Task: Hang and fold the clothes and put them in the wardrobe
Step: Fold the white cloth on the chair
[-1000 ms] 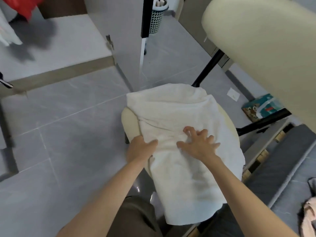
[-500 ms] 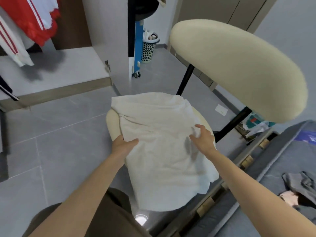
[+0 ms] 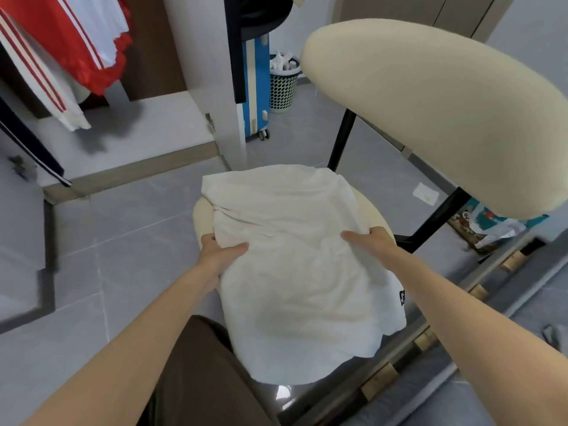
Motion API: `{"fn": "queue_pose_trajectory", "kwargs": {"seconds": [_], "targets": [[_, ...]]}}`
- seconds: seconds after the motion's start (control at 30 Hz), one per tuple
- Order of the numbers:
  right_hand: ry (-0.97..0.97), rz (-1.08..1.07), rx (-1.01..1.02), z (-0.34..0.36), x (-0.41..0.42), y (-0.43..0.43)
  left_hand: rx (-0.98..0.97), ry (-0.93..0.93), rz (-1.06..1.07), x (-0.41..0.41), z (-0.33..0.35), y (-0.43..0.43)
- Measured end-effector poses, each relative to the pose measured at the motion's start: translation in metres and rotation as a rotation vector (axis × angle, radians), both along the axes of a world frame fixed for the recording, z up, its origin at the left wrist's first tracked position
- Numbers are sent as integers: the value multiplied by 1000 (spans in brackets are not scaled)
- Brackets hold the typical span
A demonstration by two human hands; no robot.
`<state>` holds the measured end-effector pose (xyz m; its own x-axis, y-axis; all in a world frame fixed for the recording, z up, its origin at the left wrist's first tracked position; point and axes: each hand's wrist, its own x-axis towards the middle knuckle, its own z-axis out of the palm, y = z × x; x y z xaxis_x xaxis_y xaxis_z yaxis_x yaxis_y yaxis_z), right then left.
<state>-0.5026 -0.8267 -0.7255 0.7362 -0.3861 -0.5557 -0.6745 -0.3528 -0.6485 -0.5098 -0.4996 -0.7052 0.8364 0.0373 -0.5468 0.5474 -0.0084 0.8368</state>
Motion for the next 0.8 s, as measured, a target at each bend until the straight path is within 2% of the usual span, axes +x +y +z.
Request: {"fn": "queue_pose_trajectory", "kwargs": {"seconds": [0.1,0.2,0.3,0.37,0.53,0.6,0.7,0.8], "targets": [[-18,50,105,4,3,6,117,-81,-5,1,2,-4],[-45,69,147,11,7,8,115,-175,-126,1,3,-3],[-39,15,277,18,9,6,166,-244,-250,4,8,-1],[-71,-41,349,23,7,6,157,-285,-258,5,13,0],[-317,-154,379,51,-5,4,68,-338,-194,3,35,6],[-450,-88,445,73,-13,5,163,-433,-211,6,51,6],[-525,41,400,114,-24,5,277,-539,-214,13,86,8],[-541,89,279,149,-36,7,361,-550,-284,17,121,17]]}}
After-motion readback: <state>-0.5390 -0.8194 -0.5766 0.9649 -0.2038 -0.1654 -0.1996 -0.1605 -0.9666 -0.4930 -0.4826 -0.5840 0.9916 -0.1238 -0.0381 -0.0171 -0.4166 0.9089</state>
